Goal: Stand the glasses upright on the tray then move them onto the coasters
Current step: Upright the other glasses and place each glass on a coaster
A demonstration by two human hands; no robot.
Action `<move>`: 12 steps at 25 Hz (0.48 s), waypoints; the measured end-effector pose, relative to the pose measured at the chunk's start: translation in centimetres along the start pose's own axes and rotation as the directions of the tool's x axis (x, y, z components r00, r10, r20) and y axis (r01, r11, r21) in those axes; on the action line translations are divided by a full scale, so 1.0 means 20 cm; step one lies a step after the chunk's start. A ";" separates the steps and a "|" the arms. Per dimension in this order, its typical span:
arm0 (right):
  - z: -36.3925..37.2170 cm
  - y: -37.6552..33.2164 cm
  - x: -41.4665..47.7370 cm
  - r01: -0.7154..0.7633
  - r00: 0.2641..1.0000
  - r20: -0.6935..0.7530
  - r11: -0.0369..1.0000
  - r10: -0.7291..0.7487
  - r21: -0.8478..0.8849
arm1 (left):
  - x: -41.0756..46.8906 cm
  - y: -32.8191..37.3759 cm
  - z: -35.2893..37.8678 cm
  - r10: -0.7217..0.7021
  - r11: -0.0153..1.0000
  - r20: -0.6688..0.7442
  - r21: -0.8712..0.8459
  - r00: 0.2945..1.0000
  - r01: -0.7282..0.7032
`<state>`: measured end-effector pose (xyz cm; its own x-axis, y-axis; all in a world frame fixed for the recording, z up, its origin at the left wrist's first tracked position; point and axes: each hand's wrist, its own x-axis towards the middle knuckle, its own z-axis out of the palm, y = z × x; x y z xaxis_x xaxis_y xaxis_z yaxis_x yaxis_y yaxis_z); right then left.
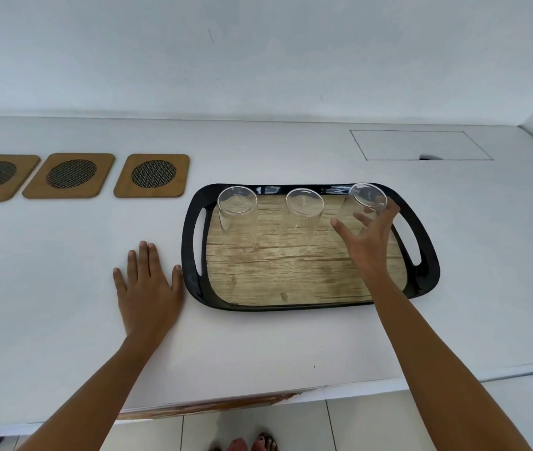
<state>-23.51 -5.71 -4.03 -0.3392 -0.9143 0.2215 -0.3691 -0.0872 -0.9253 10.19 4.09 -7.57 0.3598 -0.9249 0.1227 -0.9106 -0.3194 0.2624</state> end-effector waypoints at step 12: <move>0.00 0.04 -0.03 0.043 0.999 0.001 0.999 -0.043 -0.012 | 0.01 -0.01 0.02 -0.001 1.000 -0.017 -0.005 1.000 0.001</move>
<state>-23.53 -5.33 -4.83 -0.3221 -0.9102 0.2605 -0.3932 -0.1216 -0.9114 10.32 3.93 -8.06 0.3644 -0.9209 0.1386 -0.9091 -0.3195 0.2674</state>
